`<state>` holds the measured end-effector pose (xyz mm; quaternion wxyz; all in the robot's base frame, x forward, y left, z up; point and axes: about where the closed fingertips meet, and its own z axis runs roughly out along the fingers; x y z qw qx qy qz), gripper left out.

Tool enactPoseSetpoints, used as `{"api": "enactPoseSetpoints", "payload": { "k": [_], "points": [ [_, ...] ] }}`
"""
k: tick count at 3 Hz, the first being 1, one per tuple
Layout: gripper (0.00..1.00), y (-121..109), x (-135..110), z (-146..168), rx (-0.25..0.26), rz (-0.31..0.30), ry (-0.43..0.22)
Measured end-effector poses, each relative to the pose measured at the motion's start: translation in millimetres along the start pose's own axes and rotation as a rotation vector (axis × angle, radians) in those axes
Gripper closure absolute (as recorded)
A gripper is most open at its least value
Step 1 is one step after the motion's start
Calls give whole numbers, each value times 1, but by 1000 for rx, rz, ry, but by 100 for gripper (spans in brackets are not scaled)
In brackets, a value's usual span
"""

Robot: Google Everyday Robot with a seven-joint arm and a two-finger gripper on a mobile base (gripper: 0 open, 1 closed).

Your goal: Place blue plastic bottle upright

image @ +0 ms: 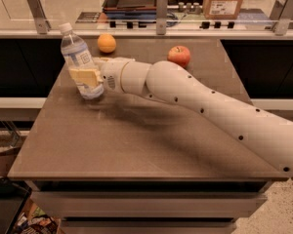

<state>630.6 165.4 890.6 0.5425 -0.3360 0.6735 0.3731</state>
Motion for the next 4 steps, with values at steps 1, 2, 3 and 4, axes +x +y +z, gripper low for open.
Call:
{"api": "enactPoseSetpoints", "payload": {
  "k": [1, 2, 3, 4],
  "points": [
    [100, 0, 0, 0, 0, 0, 0],
    [100, 0, 0, 0, 0, 0, 0],
    [100, 0, 0, 0, 0, 0, 0],
    [100, 0, -1, 0, 0, 0, 0]
  ]
}}
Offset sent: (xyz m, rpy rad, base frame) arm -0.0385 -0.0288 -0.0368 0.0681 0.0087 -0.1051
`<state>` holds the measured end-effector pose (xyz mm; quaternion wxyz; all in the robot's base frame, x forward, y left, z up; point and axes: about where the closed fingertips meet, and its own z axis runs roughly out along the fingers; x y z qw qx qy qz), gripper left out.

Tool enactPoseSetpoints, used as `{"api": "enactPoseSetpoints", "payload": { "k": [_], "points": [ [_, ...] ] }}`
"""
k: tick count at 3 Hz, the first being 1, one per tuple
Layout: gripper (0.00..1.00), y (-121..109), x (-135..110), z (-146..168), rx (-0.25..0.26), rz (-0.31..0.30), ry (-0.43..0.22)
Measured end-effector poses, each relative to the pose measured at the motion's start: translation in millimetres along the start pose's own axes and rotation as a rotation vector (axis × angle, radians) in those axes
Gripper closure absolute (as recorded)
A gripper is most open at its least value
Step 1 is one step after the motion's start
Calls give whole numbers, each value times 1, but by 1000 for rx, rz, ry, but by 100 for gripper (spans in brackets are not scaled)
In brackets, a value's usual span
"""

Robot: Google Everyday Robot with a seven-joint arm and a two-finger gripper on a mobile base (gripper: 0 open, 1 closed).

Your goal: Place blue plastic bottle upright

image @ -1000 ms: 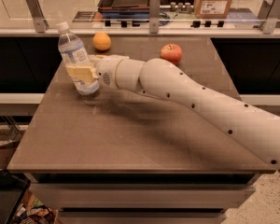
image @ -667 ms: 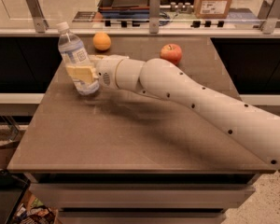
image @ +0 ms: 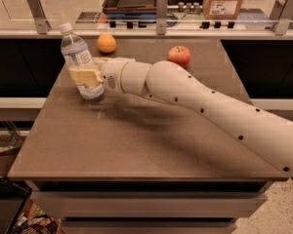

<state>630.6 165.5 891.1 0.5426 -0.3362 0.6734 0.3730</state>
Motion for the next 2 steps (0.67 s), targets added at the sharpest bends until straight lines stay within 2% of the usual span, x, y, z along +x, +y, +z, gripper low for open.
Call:
{"api": "enactPoseSetpoints", "payload": {
  "k": [1, 2],
  "points": [
    [100, 1, -2, 1, 0, -3, -1],
    [100, 2, -18, 0, 18, -43, 3]
  ]
}}
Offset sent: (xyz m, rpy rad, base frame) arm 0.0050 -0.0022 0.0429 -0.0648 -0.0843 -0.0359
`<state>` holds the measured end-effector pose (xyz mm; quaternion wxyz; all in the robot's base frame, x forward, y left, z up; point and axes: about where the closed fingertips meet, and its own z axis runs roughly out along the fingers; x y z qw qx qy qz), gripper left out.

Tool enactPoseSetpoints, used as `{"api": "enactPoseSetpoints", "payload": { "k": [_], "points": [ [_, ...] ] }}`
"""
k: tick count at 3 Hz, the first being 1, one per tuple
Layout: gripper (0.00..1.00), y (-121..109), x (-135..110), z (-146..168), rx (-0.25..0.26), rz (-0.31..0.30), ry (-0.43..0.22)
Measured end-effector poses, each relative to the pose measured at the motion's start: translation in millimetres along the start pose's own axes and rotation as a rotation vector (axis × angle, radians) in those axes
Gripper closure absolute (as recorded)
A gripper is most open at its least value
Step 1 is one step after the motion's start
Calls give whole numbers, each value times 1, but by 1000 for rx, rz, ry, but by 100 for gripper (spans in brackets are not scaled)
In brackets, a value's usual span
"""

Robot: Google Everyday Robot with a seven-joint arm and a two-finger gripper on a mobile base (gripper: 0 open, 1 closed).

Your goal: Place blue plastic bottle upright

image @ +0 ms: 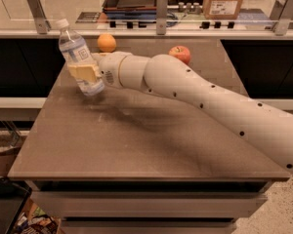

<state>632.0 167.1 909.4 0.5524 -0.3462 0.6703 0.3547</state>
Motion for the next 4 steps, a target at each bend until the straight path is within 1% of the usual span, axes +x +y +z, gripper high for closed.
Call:
{"api": "enactPoseSetpoints", "payload": {
  "k": [1, 2, 3, 4],
  "points": [
    [100, 0, -16, -2, 12, -38, -13],
    [100, -2, -17, -4, 18, -59, -58],
    [100, -1, -14, -3, 11, -77, -123],
    [100, -1, -12, -5, 13, -92, -151]
  ]
}}
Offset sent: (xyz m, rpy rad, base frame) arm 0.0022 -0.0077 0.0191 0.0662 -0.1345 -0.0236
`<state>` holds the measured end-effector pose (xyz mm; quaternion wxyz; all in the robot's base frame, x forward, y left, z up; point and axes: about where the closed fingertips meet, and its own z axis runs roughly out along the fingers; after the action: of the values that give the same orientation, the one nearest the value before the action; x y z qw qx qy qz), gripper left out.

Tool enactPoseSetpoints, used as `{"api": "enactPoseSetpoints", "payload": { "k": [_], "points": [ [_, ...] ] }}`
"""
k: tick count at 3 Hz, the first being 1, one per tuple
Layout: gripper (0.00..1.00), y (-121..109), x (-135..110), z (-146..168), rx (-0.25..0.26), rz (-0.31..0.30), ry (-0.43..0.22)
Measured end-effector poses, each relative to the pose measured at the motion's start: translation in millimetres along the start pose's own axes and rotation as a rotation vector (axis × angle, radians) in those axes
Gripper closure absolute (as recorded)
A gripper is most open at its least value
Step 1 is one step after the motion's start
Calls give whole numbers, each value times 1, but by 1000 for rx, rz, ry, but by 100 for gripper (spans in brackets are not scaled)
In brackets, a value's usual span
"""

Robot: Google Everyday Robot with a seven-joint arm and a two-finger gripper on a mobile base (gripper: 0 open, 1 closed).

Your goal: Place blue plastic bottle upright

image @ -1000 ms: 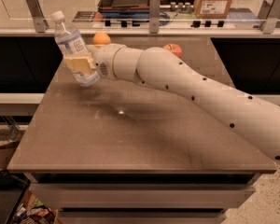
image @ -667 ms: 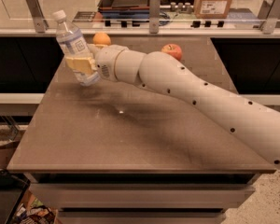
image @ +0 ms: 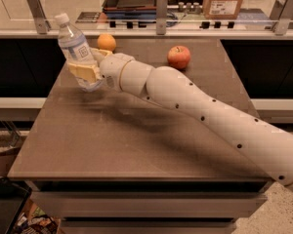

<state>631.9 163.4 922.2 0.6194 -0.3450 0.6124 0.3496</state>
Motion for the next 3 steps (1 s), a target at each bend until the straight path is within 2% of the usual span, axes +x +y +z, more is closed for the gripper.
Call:
{"api": "enactPoseSetpoints", "payload": {
  "k": [3],
  "points": [
    [100, -2, 18, -15, 39, -5, 2]
  ]
}}
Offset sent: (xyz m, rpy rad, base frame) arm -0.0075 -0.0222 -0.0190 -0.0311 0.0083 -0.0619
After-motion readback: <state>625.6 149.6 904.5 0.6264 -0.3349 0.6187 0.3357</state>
